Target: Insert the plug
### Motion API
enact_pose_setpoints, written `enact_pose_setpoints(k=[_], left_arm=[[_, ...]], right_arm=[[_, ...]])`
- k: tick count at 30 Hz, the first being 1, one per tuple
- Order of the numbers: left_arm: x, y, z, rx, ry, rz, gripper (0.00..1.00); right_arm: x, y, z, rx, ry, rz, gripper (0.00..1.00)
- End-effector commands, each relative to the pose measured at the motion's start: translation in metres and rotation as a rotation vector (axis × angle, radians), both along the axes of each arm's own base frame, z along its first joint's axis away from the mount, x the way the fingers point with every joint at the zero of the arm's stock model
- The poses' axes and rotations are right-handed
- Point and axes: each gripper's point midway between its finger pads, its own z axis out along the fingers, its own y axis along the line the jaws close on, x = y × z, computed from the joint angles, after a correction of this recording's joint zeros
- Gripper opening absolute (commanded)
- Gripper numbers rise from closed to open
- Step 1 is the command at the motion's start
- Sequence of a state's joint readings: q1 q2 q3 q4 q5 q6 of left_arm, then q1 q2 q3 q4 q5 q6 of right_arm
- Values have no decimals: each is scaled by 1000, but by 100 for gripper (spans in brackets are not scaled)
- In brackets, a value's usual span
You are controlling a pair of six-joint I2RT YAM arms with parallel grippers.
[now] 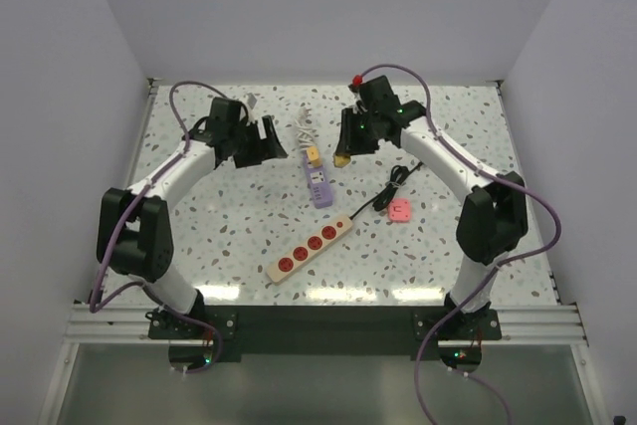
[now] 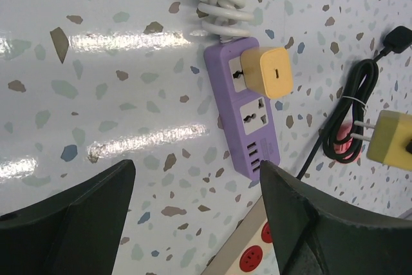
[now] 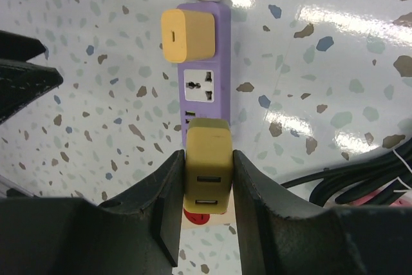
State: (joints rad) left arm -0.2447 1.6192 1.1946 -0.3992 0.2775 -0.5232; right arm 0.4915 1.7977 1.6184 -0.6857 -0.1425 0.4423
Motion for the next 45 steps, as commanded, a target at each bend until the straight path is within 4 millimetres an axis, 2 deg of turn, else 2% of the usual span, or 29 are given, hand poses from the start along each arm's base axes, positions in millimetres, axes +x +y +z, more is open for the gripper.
enact_pose_setpoints(k=[1, 2, 4, 5, 9, 14, 19, 25, 40, 45], left_arm=[[29, -15, 28, -69, -86, -7, 83], [33, -19, 24, -68, -78, -13, 82], [41, -23, 27, -57, -96, -18, 82], [43, -28, 19, -48, -82, -27, 82], [53, -46, 13, -28, -82, -56, 82], [54, -61, -4, 26, -60, -89, 82], [54, -66, -15, 54, -49, -104, 82], [52, -66, -30, 92, -25, -103, 81], [62, -75, -43, 95, -16, -105, 81], [64, -78, -42, 83, -23, -102, 81]], right_arm=[[-9, 17, 6, -2, 23, 97, 0], [-7, 21, 2, -12, 32, 107, 0], [-11, 27, -3, -24, 48, 122, 0], [-11, 28, -6, -24, 54, 120, 0], [-12, 32, -12, -6, 72, 95, 0], [-14, 37, -20, -19, 77, 112, 0], [-13, 43, -30, -41, 88, 127, 0], [-17, 42, -32, -40, 88, 121, 0], [-31, 38, -42, -32, 117, 111, 0], [-34, 37, -44, -32, 122, 109, 0]])
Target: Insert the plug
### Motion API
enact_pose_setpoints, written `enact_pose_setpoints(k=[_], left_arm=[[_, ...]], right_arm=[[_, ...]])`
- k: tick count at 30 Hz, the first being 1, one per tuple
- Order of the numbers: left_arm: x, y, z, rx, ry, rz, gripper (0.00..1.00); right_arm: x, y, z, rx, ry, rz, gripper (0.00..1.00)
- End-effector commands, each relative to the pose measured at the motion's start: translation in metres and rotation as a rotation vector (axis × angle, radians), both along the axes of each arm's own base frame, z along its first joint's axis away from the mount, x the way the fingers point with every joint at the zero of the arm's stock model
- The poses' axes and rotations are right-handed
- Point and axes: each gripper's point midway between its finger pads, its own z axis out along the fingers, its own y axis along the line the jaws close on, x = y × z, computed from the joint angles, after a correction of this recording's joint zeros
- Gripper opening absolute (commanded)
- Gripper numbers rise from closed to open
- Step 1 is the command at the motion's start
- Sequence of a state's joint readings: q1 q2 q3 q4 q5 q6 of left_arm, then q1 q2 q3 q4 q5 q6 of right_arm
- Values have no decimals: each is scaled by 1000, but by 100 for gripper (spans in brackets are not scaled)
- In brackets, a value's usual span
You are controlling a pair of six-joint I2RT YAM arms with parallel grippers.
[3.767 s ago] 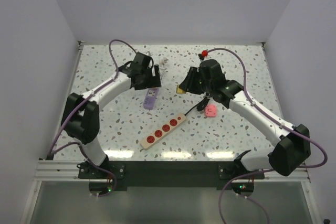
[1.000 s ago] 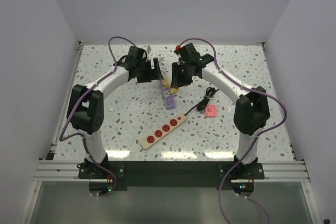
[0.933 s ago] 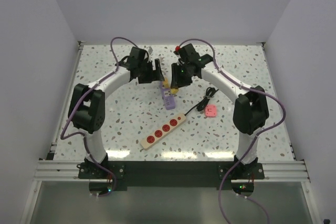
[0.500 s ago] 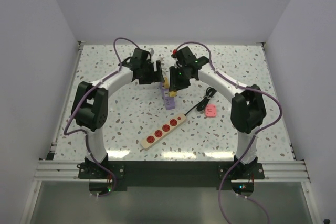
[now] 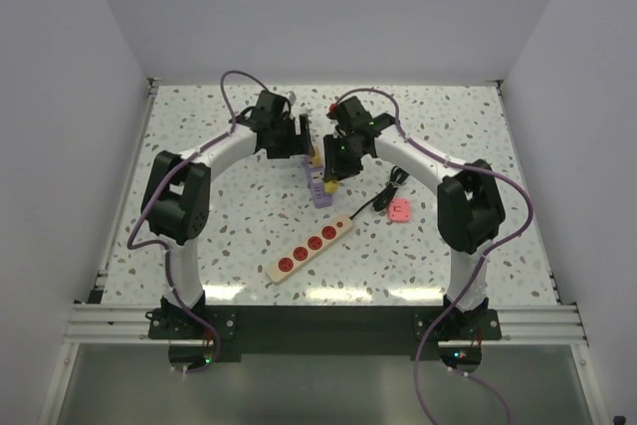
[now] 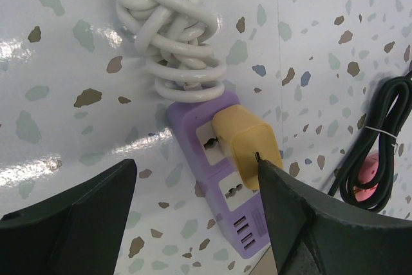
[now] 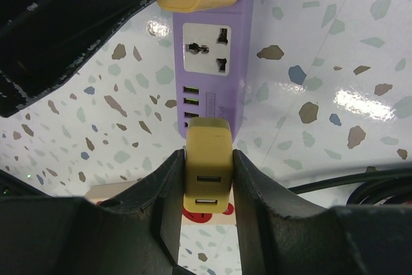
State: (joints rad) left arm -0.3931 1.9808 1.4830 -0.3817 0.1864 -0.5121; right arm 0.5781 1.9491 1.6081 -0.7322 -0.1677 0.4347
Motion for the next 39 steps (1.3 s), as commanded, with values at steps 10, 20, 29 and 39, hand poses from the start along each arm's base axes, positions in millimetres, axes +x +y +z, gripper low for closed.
enact_pose_setpoints(k=[10, 20, 29, 39], left_arm=[[9, -7, -11, 25, -16, -18, 80], [-1, -7, -26, 77, 1, -38, 80], [-23, 9, -47, 130, 42, -25, 80], [-33, 11, -64, 129, 78, -29, 68]], right_arm=[[1, 6, 28, 49, -70, -10, 0], [19, 8, 36, 28, -115, -24, 0], [42, 15, 41, 28, -169, -46, 0], [49, 15, 18, -31, -143, -23, 0]])
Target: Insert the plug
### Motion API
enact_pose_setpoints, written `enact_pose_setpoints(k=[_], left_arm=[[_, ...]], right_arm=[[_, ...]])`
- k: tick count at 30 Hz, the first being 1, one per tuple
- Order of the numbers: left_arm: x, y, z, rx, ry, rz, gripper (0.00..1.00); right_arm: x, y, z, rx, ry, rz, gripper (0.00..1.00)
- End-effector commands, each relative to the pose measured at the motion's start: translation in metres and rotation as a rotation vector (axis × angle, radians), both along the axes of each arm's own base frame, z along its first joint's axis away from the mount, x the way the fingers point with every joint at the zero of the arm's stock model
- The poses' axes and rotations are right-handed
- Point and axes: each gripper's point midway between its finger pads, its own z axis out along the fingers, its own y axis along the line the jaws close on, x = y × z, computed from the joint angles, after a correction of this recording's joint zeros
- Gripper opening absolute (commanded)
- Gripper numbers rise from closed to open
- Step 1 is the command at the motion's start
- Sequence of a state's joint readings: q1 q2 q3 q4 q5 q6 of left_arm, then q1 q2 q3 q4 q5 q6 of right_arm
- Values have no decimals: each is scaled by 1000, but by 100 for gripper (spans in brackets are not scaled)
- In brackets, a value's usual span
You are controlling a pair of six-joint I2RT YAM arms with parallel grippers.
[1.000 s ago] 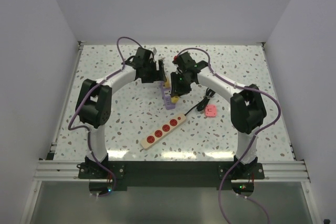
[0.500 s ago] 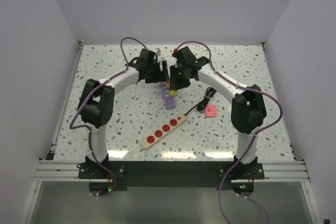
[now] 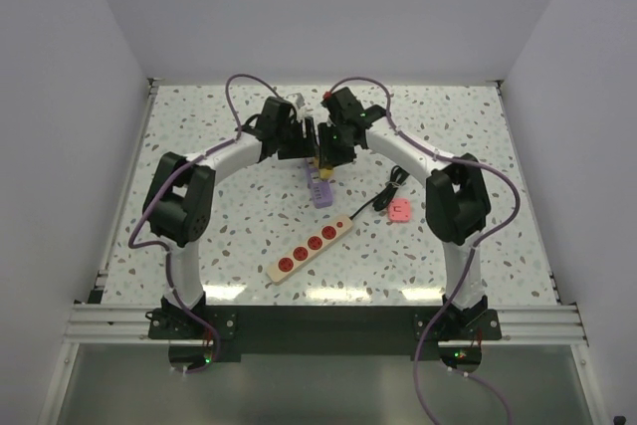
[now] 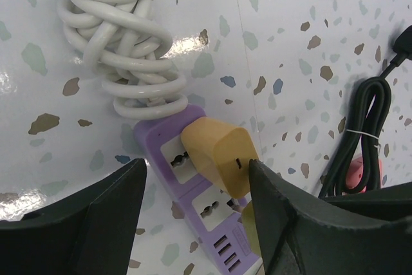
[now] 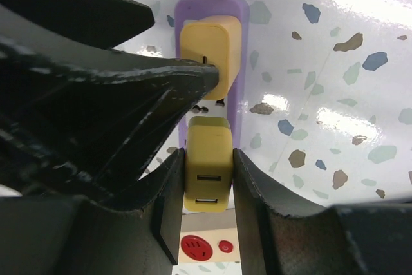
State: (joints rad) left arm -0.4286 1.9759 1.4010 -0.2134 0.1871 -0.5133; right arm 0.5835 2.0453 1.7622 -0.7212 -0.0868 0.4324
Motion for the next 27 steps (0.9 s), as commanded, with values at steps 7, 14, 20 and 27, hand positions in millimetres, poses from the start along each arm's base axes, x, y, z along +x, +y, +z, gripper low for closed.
enact_pose_setpoints(k=[7, 14, 20, 27], left_arm=[[-38, 32, -67, 154, 182, 2, 58], [-41, 33, -71, 154, 188, -2, 57], [-41, 31, -71, 145, 191, -5, 57], [-43, 30, -72, 137, 201, -10, 57]], right_arm=[[13, -2, 1, -54, -56, 21, 0], [9, 0, -3, -60, -41, 61, 0], [4, -2, -10, -68, -33, 81, 0], [5, 3, -15, -55, -46, 91, 0]])
